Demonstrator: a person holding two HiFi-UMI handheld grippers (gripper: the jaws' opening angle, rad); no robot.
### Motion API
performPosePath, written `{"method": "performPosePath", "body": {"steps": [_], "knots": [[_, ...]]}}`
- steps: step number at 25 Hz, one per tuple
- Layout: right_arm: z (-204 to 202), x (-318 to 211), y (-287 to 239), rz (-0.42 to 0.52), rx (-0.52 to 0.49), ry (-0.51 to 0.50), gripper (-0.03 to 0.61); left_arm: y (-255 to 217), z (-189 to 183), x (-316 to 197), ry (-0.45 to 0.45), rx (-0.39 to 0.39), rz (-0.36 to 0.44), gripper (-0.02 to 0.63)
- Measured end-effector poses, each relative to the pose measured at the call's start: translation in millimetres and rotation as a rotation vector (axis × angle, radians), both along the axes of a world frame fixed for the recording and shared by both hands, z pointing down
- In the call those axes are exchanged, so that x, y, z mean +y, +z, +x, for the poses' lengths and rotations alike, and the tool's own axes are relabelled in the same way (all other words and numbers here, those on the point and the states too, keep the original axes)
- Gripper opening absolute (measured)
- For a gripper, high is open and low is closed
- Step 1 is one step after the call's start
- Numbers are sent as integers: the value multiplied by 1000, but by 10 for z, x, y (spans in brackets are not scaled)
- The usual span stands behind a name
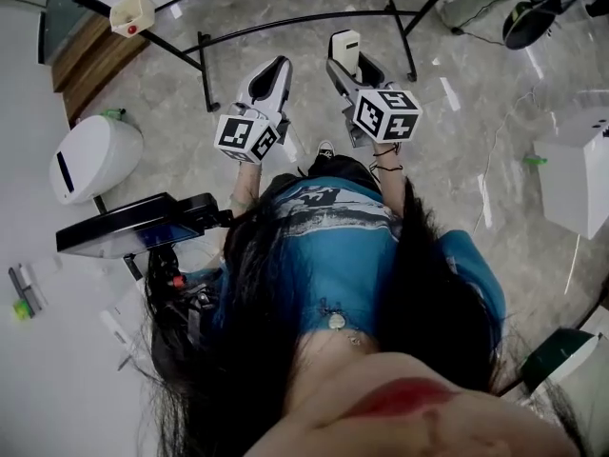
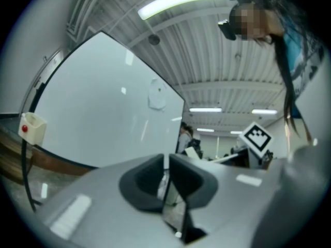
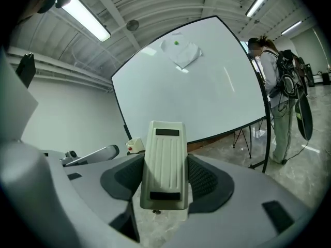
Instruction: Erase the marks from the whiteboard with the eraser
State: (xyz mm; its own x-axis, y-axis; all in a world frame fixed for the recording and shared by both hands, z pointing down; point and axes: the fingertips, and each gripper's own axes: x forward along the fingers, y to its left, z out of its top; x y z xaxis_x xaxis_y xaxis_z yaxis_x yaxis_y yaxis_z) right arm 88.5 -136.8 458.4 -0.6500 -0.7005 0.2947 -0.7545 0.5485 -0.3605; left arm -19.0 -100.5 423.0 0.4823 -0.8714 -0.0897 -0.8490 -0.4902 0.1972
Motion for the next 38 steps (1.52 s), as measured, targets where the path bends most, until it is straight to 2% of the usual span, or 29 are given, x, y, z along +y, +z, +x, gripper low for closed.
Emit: {"method": "performPosePath", "body": {"steps": [7,11,14,16,19,23,28,31,34,38], "knots": [[-1,-551,32,-21,-16,-48,258,14,150,-451,-15,-23,-19,18],[-105,-825,93,-41,-27,-56,258,69,38,-733,-25,-25,-37,18],[-257,-1179,202,-56,-19,-56,258,190,-129,-1166,-22,-16,-58,18],[-306,-1352,229,-52,-12,-49,258,231,-187,-1386,-13,-14,-59,18],[-246,-1425,145,-21,-19,-29,258,194,-146,-1457,0,-21,-43,18],[-244,-1676,-147,74,-19,-6,258,98,-158,-1611,21,-35,-16,18],[-749,-2693,-635,243,64,20,258,-23,-587,-2461,65,-48,-2,18],[-896,-3227,-999,348,98,65,258,-127,-726,-2819,100,-45,9,18],[-907,-3735,-1366,453,135,124,258,-142,-834,-3097,134,-32,9,18],[-722,-4243,-1930,594,175,211,258,-86,-879,-3337,174,-13,-1,18]]}}
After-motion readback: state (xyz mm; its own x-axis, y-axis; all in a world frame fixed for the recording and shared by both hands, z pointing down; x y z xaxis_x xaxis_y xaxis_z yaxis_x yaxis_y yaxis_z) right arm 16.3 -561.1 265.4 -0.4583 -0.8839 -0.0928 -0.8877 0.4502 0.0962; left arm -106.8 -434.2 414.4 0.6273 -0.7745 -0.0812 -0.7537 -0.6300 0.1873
